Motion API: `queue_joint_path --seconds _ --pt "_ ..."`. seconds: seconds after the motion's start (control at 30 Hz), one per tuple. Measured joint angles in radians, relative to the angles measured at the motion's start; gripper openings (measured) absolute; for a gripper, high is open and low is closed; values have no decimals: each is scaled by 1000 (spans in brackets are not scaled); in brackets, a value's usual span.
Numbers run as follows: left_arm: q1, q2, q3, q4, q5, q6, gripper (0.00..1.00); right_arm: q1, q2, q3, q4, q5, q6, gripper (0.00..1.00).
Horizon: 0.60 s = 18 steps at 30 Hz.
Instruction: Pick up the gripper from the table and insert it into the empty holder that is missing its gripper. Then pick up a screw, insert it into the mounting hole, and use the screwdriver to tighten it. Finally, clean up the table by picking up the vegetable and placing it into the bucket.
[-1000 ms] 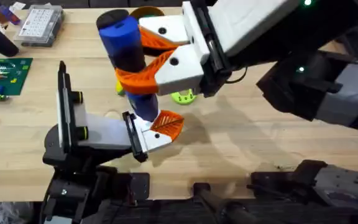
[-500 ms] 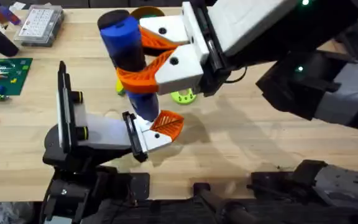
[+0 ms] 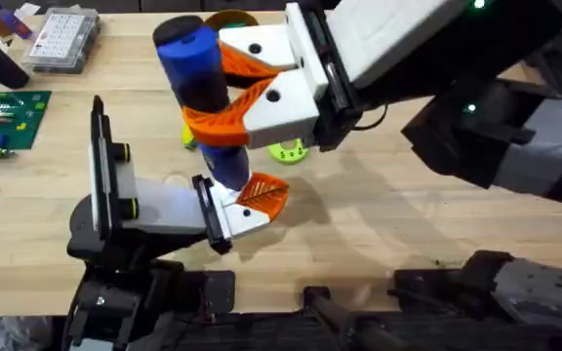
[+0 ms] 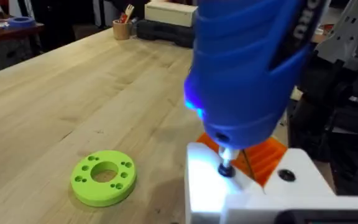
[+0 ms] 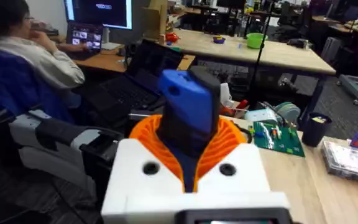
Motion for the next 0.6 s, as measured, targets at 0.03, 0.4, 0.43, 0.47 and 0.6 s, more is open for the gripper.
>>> queue_joint_path --seconds 0.03,0.4,0.43,0.47,0.6 --pt "0 0 0 0 0 0 16 0 0 0 0 0 0 48" --pt "0 0 0 0 0 0 16 0 0 -1 0 0 0 47" --pt "0 0 0 0 0 0 16 0 0 -1 1 0 -1 46" --pt "0 0 0 0 0 0 16 0 0 -3 1 0 -1 47" --pt "0 0 0 0 0 0 16 0 0 -12 2 0 -3 47"
